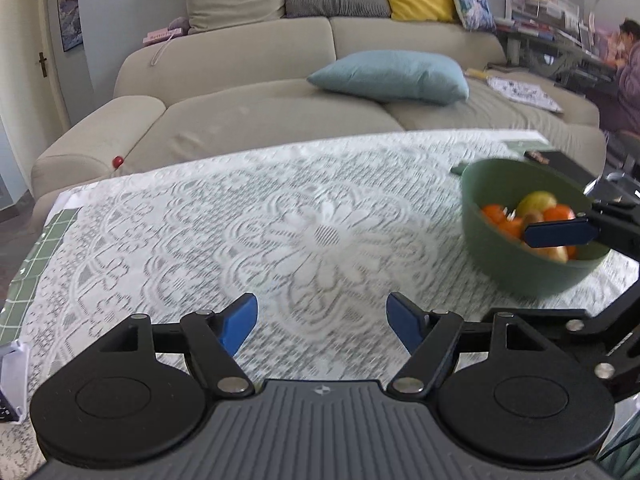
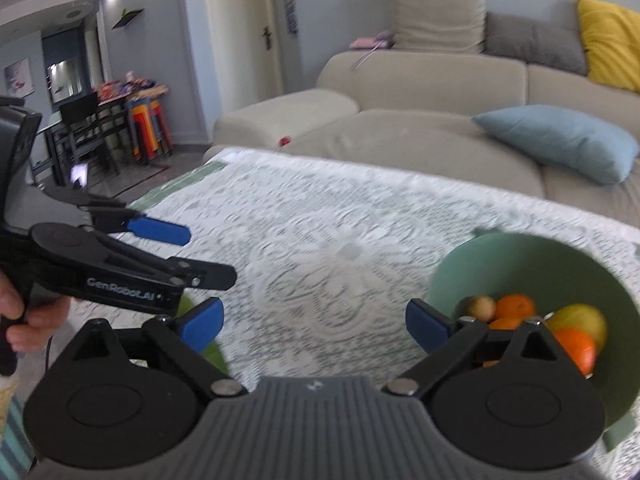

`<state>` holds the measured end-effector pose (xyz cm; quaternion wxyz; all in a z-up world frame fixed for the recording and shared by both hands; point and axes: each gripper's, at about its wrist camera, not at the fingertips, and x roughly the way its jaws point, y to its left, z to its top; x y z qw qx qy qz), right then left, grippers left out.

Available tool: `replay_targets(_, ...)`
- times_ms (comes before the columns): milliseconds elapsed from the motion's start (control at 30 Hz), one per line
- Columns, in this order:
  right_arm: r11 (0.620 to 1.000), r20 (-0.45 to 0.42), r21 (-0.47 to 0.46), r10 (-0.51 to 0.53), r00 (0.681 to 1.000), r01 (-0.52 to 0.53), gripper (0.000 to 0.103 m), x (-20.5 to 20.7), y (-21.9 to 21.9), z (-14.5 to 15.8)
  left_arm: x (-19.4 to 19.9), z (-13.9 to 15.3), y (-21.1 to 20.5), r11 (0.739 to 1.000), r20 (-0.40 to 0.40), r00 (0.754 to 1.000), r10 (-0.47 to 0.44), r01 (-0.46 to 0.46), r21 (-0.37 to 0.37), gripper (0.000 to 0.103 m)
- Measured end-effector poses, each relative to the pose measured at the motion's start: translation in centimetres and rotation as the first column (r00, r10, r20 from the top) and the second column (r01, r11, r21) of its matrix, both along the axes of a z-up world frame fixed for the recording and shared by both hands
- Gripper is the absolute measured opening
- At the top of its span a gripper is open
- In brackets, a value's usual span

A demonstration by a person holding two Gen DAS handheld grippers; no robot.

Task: Organize fruits
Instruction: 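Withdraw both tools from the colander toward the green cucumber, then grasp one end of the cucumber with right tool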

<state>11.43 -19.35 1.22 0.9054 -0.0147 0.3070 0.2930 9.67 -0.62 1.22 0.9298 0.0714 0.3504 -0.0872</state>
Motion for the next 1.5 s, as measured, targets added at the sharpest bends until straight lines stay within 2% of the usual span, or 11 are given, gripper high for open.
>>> replay_targets(200, 0.995, -0.089, -0.042, 0.084, 0.992, -0.089, 0.093, -0.6, 2.9, -2.0, -0.7, -1.9, 2.4, 0.999, -0.048, 0.998, 0.031, -0.029, 0.027, 0.086)
replay_targets(367, 0.983, -0.128, -0.101, 0.140, 0.982, -0.154, 0.078, -1.2, 4.9, -3.3, -1.6, -2.7, 4.0, 0.998, -0.069, 0.996, 0.049, -0.047, 0.029, 0.086)
replay_targets(433, 0.980, -0.140, -0.110, 0.147, 0.979, -0.163, 0.071, -1.2, 5.3, -3.6, -2.0, -3.0, 4.4, 0.999, -0.075, 0.996, 0.048, -0.046, 0.030, 0.086)
replay_targets(567, 0.975, -0.162, -0.145, 0.143, 0.976, -0.167, 0.065, -1.2, 6.0, -4.4, -2.4, -3.6, 5.1, 0.998, -0.086, 0.995, 0.052, -0.050, 0.028, 0.086)
replay_targets(633, 0.972, -0.171, -0.161, 0.146, 0.974, -0.174, 0.057, -1.2, 6.3, -4.7, -2.6, -3.7, 5.5, 0.998, -0.085, 0.995, 0.055, -0.054, 0.018, 0.086)
replay_targets(933, 0.966, -0.192, -0.172, 0.161, 0.968, -0.195, 0.048, -1.5, 7.1, -5.0, -2.9, -3.9, 6.6, 0.998, -0.088, 0.994, 0.058, -0.059, -0.011, 0.086)
replay_targets(1067, 0.958, -0.195, -0.208, 0.156, 0.968, -0.196, 0.046, -1.5, 7.6, -5.4, -3.0, -4.1, 6.7, 0.998, -0.083, 0.995, 0.053, -0.054, -0.014, 0.086)
replay_targets(1167, 0.957, -0.214, -0.202, 0.163, 0.963, -0.207, 0.039, -1.3, 7.6, -5.6, -3.1, -4.1, 6.7, 0.998, -0.064, 0.996, 0.057, -0.058, -0.005, 0.086)
replay_targets(1233, 0.962, -0.205, -0.193, 0.155, 0.966, -0.195, 0.032, -1.2, 7.4, -5.3, -3.2, -4.0, 6.8, 0.999, -0.057, 0.997, 0.052, -0.053, -0.009, 0.086)
replay_targets(1367, 0.976, -0.158, -0.180, 0.092, 0.983, -0.120, 0.031, -0.6, 6.3, -4.4, -3.0, -4.1, 7.0, 0.998, -0.057, 0.997, 0.052, -0.054, -0.022, 0.086)
replay_targets(1500, 0.989, -0.163, -0.141, 0.017, 0.987, -0.040, 0.031, 0.9, 5.1, -4.3, -2.6, -4.4, 6.9, 0.998, -0.065, 0.996, 0.054, -0.056, -0.027, 0.086)
